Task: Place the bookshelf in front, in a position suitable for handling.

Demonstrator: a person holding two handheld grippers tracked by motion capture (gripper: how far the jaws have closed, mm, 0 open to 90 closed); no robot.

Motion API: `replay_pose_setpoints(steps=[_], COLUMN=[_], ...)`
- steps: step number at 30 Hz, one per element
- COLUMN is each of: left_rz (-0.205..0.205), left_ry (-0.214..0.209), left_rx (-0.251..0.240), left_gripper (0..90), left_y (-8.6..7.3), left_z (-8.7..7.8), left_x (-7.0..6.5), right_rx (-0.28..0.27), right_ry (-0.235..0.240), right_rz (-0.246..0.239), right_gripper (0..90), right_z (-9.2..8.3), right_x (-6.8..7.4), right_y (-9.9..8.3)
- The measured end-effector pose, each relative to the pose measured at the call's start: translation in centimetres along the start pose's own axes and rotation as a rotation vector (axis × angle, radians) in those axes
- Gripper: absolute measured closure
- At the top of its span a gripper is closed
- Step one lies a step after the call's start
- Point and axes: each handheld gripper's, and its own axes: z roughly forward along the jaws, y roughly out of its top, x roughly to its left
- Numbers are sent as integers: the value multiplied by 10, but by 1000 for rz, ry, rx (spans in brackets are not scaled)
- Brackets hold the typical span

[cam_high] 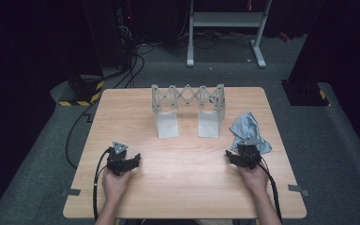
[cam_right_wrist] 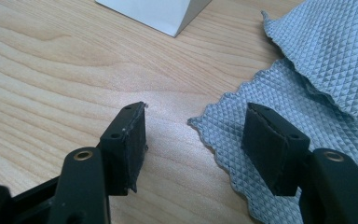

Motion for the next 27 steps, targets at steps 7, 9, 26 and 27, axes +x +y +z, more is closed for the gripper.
replay_pose_setpoints(steps=[7,9,26,27], left_rz=[-5,-8,-58,-54], left_ry=[5,6,5,11], left_rx=[3,3,15,16], left_gripper=[277,274,289,324], left_y=[0,0,3,3], left_z=[0,0,-1,-2], left_x=[0,0,2,2], right_rx=[0,4,11,15], right_ry=[0,0,-8,-7], right_rz=[-2,-4,10,6], right_gripper=[381,356,353,402], right_z=[0,0,0,-1], right_x=[1,2,6,6], right_y=[0,0,0,1])
